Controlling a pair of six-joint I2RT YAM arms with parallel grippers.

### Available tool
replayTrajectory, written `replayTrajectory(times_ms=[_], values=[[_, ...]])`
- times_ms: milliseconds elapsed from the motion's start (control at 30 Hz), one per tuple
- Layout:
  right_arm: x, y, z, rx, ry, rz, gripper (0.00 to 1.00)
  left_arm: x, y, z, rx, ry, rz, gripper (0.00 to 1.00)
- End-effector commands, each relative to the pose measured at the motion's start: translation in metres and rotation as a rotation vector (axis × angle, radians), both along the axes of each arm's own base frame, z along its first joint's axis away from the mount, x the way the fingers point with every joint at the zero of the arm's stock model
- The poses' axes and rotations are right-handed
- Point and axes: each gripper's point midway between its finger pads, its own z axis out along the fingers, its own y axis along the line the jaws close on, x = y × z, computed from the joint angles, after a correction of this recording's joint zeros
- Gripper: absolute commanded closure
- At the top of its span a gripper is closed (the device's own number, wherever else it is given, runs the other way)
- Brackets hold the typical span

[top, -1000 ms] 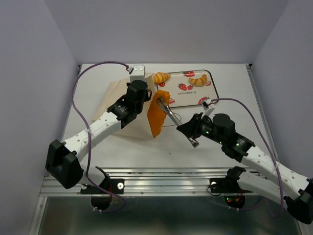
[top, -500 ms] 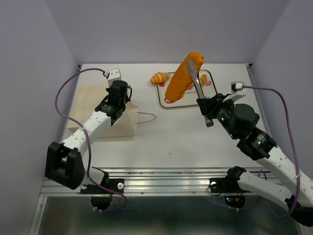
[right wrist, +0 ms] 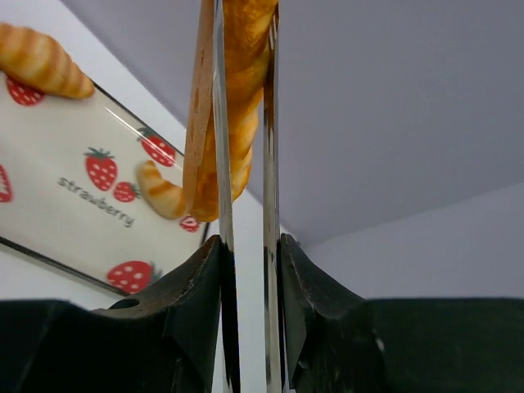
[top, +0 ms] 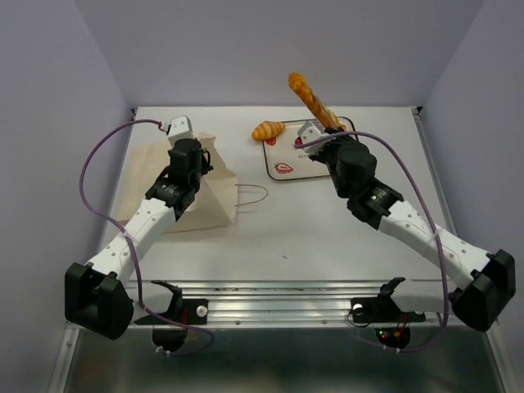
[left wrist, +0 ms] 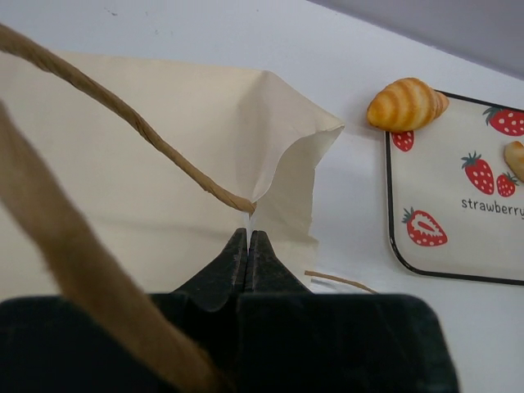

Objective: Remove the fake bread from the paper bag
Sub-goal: Place the fake bread in the container.

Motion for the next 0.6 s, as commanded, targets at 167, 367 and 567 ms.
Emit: replayTrajectory(times_ms=[167,367,567], values=[[0.066,0.002,-0.011,-0.645,-0.085,-0.060,0.99,0.000,0.007,0.010,-0.014,-0.030,0.034,1.00],[0.089,0.012,-0.070,-0.834,-0.019,-0.069,0.99,0.001,0.011,-0.001,0.009,0.008,0.061,1.00],[0.101,0.027,-0.119,-0.854,0.053,0.003,1.00,0.000,0.015,-0.001,0.015,0.003,0.074,1.00]])
